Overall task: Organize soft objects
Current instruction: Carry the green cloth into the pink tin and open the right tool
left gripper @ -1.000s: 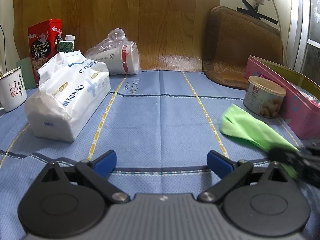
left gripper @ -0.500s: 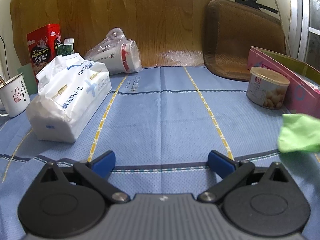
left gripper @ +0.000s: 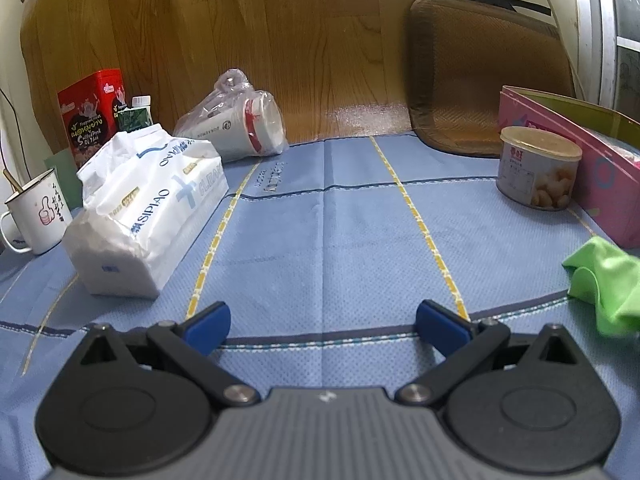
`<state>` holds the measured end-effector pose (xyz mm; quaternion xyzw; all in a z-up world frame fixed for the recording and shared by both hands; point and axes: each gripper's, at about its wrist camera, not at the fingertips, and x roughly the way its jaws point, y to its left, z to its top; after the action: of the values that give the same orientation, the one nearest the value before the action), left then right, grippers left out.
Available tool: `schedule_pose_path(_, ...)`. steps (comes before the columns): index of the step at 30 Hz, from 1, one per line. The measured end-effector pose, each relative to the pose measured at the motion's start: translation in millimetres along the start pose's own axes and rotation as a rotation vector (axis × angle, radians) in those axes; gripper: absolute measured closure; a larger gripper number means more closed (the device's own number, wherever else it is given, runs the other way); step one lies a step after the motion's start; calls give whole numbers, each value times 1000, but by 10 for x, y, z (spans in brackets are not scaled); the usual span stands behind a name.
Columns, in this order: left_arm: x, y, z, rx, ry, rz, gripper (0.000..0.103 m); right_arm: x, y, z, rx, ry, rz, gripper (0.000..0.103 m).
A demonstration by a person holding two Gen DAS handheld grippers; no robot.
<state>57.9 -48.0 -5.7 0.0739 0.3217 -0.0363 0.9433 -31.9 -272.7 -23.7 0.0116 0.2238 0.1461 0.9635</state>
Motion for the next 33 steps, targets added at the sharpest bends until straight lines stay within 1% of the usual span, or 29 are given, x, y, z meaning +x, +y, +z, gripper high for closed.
schedule_pose_path(1,-1,-5,-1,2,-1,2,0,32,-1,-18,1,20,2,92)
schedule_pose_path(3,-1,-4,0,6,-2,3,0,28,-10,-39,5,17,8,90)
schedule_pose_path(5,-2,-10,0,9,-4,6,0,1,-21,-36,7,15,17,77)
schedule_pose_path(6,0,-11,1,11,-4,6,0,-20,-27,-38,7,8,17,64)
schedule_pose_path(7,-1,-13,0,11,-4,6,0,-48,-29,-42,4,-4,14,58)
schedule_pose_path(11,1,-15,-1,13,-5,7,0,-88,-32,-36,0,-27,12,57)
schedule_pose_path(17,-6,-20,1,22,-7,13,0,-95,-37,-36,1,-27,18,57)
schedule_pose_path(19,-17,-12,6,14,2,0,1,-107,-43,-36,-1,-30,17,56)
schedule_pose_path(21,-57,6,11,-6,18,-49,1,-119,-50,-40,1,-30,13,55)
schedule_pose_path(24,-200,0,50,-41,7,-137,2,-115,-65,-48,8,-25,10,54)
schedule_pose_path(28,-379,-91,156,-41,-3,-280,3,-89,-79,-61,16,-17,15,54)
schedule_pose_path(31,-408,-217,212,-24,35,-404,3,-79,-73,-70,13,-14,19,54)
schedule_pose_path(33,-404,-317,226,-16,64,-478,6,-80,-78,-72,13,-13,20,54)
